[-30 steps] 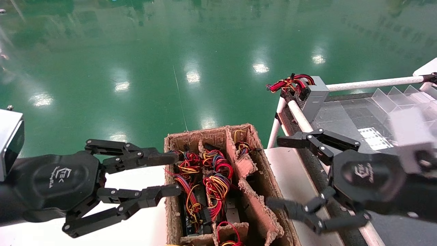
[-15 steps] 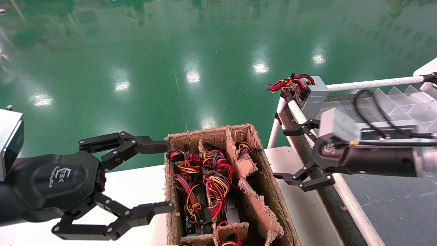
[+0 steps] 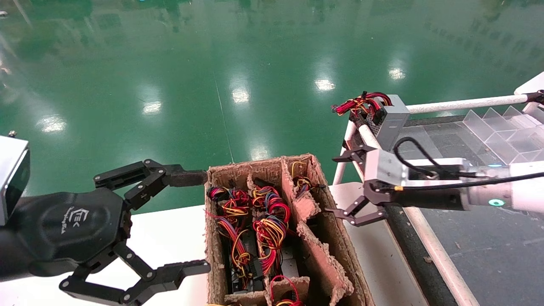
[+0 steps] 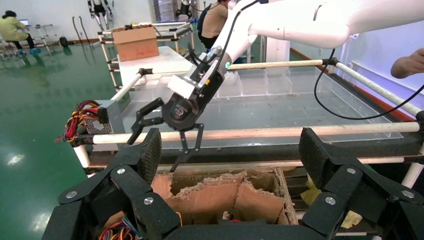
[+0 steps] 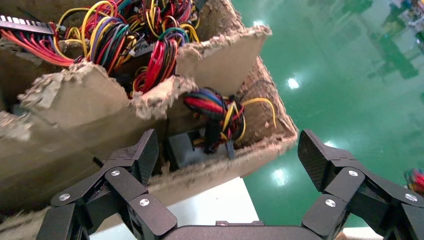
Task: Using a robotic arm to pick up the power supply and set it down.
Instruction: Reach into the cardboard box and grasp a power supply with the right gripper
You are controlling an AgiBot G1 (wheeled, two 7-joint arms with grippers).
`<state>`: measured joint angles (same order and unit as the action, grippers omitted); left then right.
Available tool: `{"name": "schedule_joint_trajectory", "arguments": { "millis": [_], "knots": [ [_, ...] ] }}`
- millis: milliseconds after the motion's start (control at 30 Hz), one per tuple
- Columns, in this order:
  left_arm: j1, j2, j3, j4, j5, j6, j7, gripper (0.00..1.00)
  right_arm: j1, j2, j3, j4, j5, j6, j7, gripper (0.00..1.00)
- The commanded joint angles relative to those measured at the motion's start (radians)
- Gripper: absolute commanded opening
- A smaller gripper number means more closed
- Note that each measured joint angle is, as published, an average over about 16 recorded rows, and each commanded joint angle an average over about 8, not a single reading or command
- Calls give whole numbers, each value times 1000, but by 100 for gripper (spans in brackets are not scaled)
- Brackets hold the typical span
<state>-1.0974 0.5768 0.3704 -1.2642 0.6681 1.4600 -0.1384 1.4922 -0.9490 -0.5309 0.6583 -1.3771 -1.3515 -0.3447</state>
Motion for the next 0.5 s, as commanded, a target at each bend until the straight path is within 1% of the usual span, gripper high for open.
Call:
{"name": "schedule_joint_trajectory", "arguments": {
  "millis": [33, 233, 500],
  "knots": [
    [0, 0, 0, 0, 0, 0, 0, 100, 3, -22, 0, -35, -2, 10, -41, 0],
    [0, 0, 0, 0, 0, 0, 0, 100, 33, -80, -16, -143, -28, 27, -130, 0],
    [0, 0, 0, 0, 0, 0, 0, 100, 76, -140, -25, -272, -38, 22, -217, 0]
  ]
}}
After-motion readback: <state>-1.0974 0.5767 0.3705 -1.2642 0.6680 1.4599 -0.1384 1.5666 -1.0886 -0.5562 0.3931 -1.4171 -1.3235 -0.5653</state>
